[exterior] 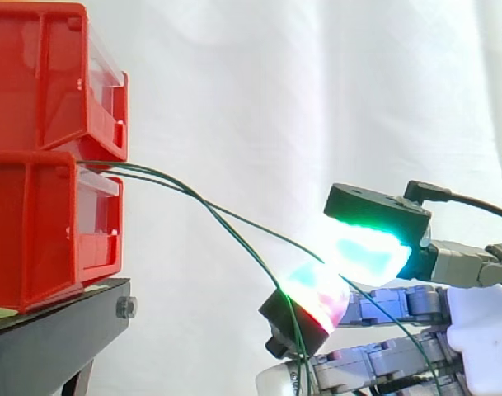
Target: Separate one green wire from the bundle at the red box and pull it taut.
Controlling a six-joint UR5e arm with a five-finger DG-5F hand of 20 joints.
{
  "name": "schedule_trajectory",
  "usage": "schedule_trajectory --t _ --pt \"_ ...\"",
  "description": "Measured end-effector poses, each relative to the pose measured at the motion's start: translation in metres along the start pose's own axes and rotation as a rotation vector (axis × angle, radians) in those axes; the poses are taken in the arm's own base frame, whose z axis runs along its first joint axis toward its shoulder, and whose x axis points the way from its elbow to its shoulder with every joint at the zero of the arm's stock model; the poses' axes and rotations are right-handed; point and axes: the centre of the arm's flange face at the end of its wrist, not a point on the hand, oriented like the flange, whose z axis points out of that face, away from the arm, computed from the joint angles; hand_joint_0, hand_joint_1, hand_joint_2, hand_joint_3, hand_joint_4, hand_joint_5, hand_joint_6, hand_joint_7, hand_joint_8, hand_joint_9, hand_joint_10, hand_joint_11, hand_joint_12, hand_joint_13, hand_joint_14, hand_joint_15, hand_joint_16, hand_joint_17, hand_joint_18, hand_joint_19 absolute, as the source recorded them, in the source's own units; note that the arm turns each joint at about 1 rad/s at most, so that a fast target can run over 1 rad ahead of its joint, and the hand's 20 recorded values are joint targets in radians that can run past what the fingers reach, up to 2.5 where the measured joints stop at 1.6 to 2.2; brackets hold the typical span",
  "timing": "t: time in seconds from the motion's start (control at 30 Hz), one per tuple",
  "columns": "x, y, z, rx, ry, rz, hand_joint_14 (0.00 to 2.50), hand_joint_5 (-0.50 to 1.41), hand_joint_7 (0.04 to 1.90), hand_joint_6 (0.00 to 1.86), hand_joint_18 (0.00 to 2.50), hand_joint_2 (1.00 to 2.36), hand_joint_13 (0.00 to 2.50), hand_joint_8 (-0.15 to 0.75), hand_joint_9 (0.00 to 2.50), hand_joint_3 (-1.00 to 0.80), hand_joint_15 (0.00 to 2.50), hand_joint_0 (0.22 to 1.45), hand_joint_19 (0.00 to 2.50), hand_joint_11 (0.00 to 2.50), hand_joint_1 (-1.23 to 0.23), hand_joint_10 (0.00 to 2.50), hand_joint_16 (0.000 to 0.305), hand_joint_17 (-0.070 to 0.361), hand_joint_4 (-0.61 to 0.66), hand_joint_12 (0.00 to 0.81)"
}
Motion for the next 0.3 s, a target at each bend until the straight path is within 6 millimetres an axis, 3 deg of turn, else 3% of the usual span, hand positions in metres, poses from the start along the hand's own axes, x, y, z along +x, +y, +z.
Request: schedule_trajectory --t 0.3 --pt "0.0001 0.0001 0.0000 0.000 0.000 0.000 0.01 -0.10 1.08 0.87 0.52 1.02 0.59 0.168 0.81 -0.13 0.32 0.61 0.51 0.22 -0.84 0.01 0.047 0.106 -0.19 0.317"
